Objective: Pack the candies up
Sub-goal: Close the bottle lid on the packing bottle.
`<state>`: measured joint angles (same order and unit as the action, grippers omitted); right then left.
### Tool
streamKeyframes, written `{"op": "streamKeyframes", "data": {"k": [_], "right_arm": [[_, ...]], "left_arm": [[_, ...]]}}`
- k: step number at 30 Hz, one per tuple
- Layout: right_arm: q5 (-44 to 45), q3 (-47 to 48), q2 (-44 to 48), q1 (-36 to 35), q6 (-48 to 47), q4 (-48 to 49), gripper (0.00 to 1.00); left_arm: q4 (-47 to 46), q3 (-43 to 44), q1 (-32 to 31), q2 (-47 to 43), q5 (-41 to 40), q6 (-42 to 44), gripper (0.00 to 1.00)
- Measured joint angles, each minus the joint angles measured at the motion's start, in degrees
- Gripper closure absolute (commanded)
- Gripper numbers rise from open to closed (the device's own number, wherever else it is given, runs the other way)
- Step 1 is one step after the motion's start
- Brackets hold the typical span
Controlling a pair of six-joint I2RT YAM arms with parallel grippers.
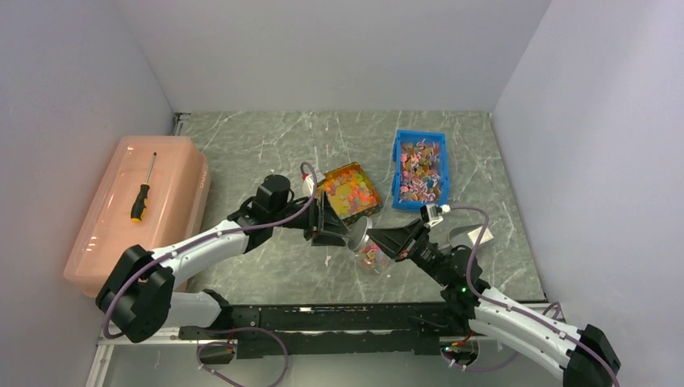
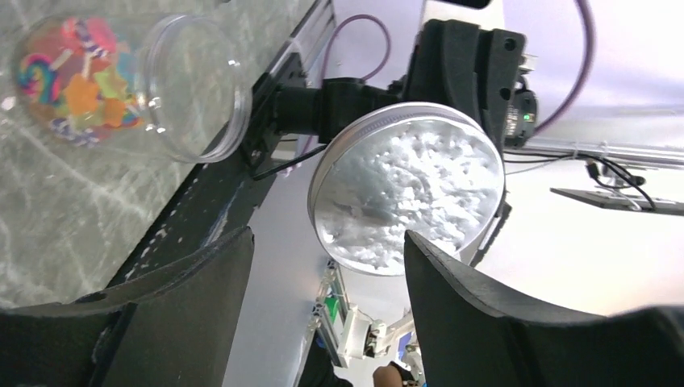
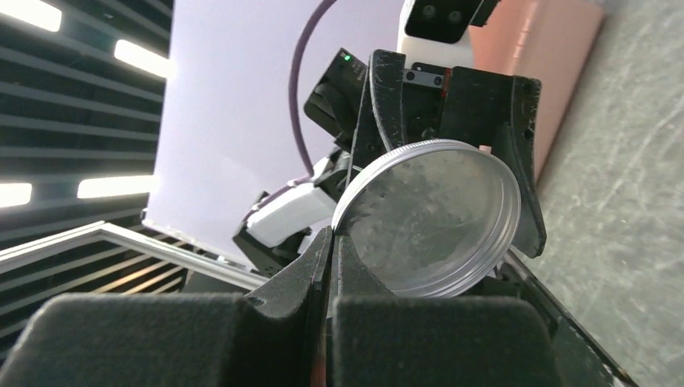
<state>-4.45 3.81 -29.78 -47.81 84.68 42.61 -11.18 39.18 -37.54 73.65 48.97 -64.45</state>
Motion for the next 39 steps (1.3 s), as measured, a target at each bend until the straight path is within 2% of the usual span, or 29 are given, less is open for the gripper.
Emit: {"op": "streamKeyframes", "data": {"k": [9, 18, 24, 28, 39], "right_arm": [[-0.07, 4.74, -0.83, 0.00, -0.26, 4.50, 1.00], [-1.99, 10.19, -10.71, 0.00, -0.22, 15.41, 1.00], [-4.70, 12.35, -18.34, -0.02, 1.07, 21.86, 1.00], [-5.75, 13.60, -20.11, -0.28, 1.77, 25.79, 1.00], [-6.67, 13.84, -20.06, -2.19, 2.23, 29.68, 1.00]], "left_arm": [[-18.21, -2.29, 0.00, -3.56, 2.03, -15.63, 0.22], [-32.57, -3.98, 0.00, -5.70, 2.58, -27.04, 0.20], [-42.99, -5.79, 0.00, -5.64, 2.62, -34.14, 0.28], [-47.74, -6.19, 0.00, -5.57, 2.62, -36.94, 0.33], [-52.09, -6.19, 0.00, -5.53, 2.60, -39.08, 0.44]]}}
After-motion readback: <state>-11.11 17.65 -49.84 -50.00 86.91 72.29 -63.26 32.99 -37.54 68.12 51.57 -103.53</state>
